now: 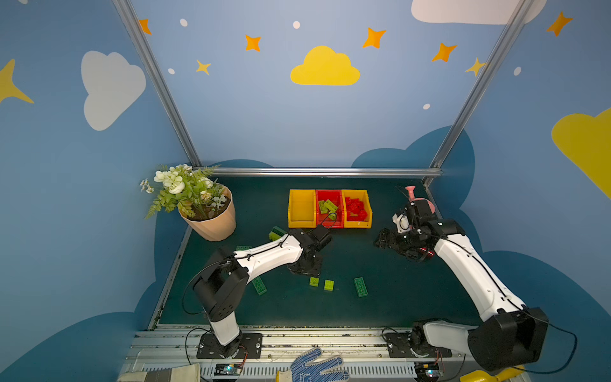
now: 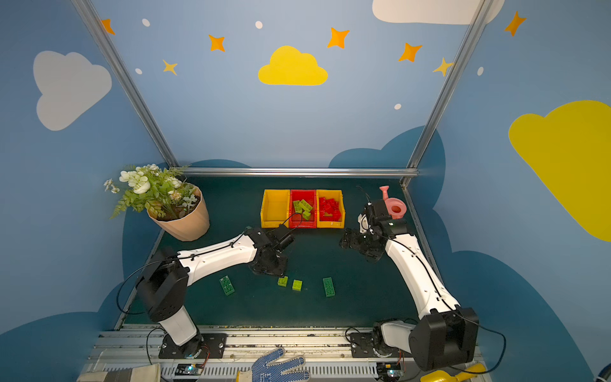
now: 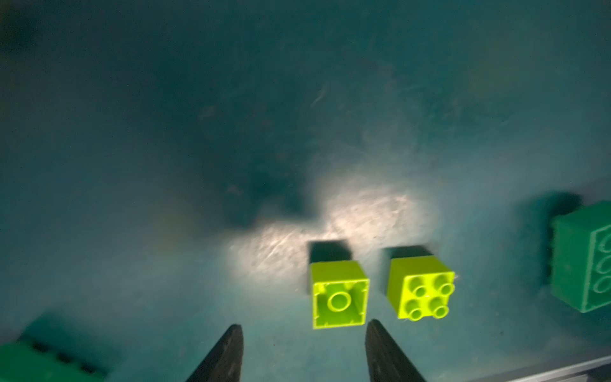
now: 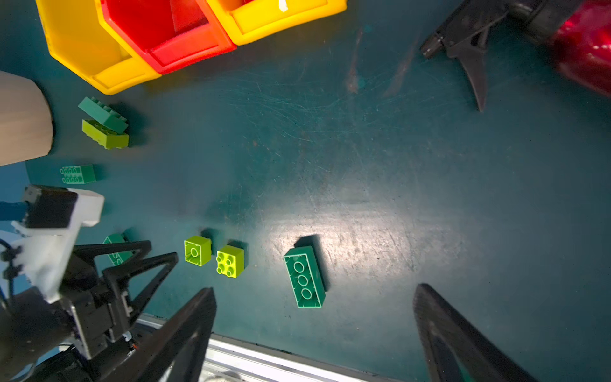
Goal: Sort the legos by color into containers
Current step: 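Lower the left gripper and grasp the next lime 2x2 brick, then carry the lime brick over the red bin and open the left gripper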
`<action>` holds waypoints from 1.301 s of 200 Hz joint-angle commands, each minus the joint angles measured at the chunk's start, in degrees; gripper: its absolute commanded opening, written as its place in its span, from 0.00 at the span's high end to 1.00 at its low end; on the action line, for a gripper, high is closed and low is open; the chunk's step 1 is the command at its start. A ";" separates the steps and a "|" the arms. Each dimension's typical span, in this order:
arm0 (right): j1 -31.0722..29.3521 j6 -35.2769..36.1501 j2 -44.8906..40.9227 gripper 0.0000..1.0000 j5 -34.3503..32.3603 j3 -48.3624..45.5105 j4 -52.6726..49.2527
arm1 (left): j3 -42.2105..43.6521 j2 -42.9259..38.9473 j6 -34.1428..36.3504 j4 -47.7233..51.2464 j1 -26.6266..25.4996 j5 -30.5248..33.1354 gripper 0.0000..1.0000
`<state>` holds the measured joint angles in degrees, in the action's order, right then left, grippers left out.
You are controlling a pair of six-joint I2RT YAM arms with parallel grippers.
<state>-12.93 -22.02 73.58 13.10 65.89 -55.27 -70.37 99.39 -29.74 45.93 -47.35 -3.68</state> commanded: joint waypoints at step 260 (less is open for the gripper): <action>0.20 0.94 -1.13 0.09 -2.32 5.19 -2.74 | -27.09 14.75 7.86 8.56 8.56 4.31 0.76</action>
<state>-12.84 -19.66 75.11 12.67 70.28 -57.32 -86.63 110.13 -27.46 49.78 -42.22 -2.07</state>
